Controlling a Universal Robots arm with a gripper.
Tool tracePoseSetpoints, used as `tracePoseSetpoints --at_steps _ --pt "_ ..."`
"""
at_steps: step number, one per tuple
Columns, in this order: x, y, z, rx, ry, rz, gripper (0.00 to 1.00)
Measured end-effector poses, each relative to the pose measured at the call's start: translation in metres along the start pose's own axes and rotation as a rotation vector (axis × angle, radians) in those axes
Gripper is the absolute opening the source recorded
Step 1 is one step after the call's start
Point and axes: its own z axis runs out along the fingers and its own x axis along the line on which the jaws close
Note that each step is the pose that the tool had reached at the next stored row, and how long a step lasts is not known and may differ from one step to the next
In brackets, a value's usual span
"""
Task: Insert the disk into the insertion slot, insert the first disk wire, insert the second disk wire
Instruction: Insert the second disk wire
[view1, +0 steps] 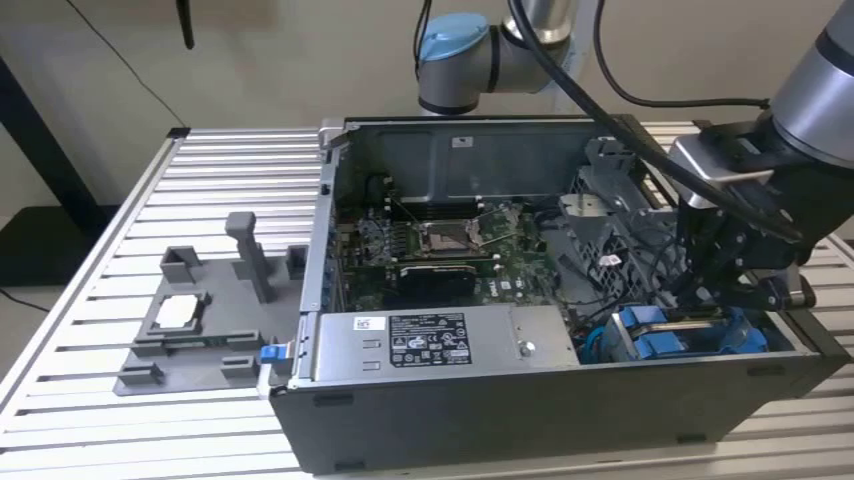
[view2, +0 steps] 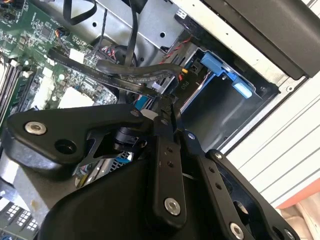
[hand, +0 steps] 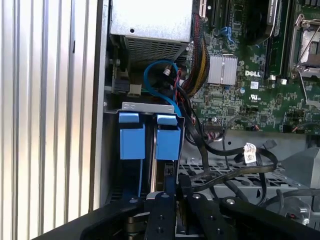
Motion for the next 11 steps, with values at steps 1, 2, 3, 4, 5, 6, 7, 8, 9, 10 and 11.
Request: tracePoseSetpoints --at_steps 1,2,3,4,5,6,7,8,9,10,11 --pt "0.0 -0.0001 0.0003 0.0002 0.0001 0.002 0.16" --pt "0.0001 -0.0001 0.0006 0.0004 0.0002 0.004 0.16" --pt "0.0001 -0.0003 0.0009 0.0006 0.0002 0.005 0.16" --pt "0.0002 -0.0006 0.0012 0.0007 0.0002 0.006 0.16" --pt "0.0002 -0.0007 0.0014 0.0008 0.0003 0.007 0.16" --pt "0.0003 -0.0008 0.0016 0.0009 0.0002 0.008 0.16" --pt "0.0002 -0.0009 0.0017 0.0011 0.0004 0.009 0.16" --pt "0.0003 -0.0009 0.0019 0.0012 0.0004 0.011 0.16" --pt "0.0003 -0.0009 0.0022 0.0015 0.0005 0.013 0.16" --pt "0.0003 -0.0009 0.0026 0.0019 0.0008 0.016 0.16" --pt "0.0004 -0.001 0.0031 0.0025 0.0011 0.022 0.16"
